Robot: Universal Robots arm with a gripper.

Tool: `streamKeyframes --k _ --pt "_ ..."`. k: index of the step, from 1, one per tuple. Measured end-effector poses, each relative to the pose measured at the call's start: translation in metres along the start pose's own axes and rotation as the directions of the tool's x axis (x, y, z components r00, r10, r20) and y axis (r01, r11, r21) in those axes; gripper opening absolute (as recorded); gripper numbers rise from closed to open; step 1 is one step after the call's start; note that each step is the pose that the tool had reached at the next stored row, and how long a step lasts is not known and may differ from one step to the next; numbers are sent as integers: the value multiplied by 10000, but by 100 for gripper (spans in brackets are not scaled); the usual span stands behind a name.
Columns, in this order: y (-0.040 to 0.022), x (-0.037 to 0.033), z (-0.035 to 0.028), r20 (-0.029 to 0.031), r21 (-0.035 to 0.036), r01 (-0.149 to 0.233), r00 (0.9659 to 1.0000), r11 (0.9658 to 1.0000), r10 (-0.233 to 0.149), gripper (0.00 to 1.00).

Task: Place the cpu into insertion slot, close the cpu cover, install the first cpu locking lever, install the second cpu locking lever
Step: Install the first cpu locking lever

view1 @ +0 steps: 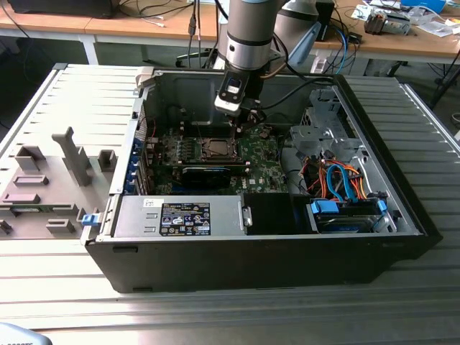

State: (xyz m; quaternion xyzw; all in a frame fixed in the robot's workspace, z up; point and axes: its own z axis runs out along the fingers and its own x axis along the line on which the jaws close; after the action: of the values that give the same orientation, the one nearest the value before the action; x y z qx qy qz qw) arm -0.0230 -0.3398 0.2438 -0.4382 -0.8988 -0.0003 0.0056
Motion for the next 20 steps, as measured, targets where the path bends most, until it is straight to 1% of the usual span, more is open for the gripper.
streamKeyframes --k 12,20 --pt "0 0 0 2 4 410 9992 9992 -410 11" --pt "0 0 0 3 7 709 9975 9975 -709 11"
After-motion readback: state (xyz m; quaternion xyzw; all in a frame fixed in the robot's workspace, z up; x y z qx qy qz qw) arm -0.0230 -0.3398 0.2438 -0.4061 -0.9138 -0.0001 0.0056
